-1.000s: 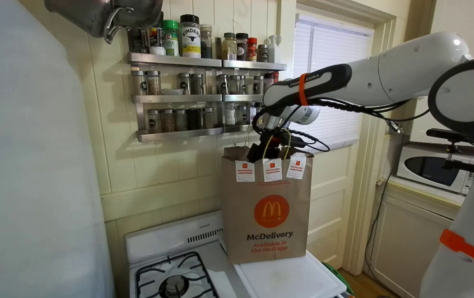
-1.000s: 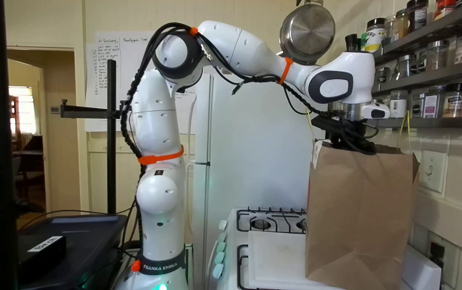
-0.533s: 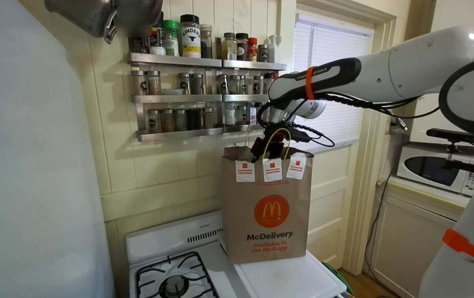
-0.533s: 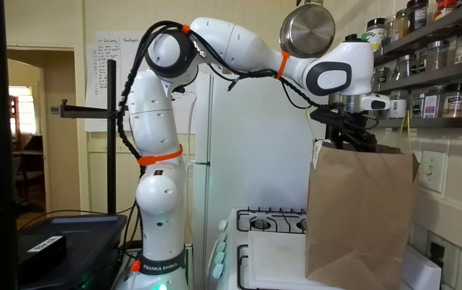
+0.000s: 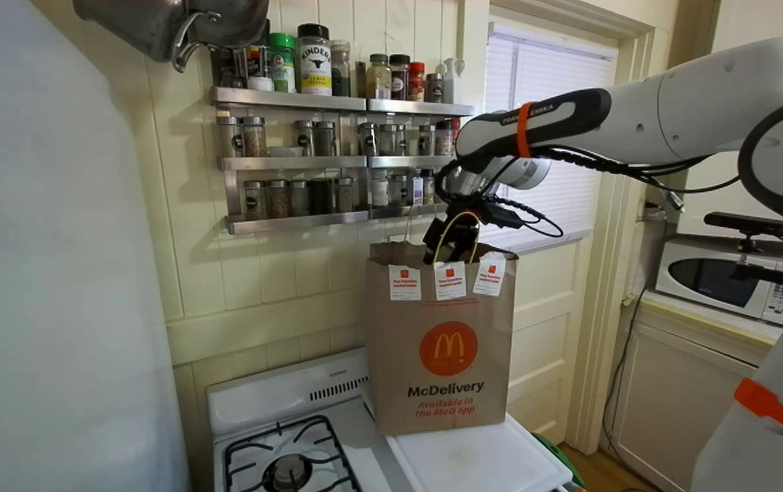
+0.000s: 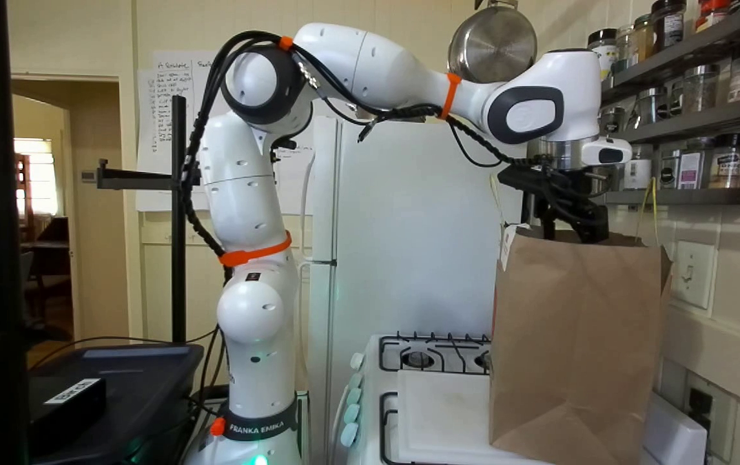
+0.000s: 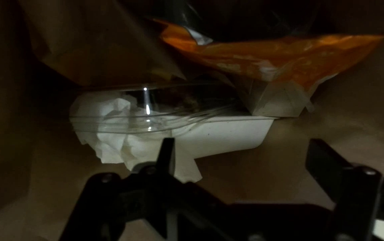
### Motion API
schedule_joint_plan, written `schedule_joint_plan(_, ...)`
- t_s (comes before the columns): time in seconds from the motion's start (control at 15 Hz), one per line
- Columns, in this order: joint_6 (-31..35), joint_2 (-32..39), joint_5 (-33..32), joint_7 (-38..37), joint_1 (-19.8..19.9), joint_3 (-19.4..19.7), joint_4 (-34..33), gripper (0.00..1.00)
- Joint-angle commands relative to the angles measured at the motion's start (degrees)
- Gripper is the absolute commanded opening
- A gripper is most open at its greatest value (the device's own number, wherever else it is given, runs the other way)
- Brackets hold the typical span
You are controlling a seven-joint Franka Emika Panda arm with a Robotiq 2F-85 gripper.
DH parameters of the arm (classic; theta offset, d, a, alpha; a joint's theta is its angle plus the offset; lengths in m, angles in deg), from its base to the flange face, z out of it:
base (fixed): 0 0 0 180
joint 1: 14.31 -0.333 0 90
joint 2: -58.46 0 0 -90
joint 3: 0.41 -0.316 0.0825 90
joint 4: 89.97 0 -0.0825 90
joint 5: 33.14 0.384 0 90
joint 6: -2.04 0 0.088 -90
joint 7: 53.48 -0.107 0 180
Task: Remove the orange packet from the paper bag and put it on the white tray on the stove
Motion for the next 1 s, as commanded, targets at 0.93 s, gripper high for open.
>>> schedule_joint_plan(0.93, -6.07, -1.04, -0.23, -1.08, 1.08, 1.25, 2.24, 1.0)
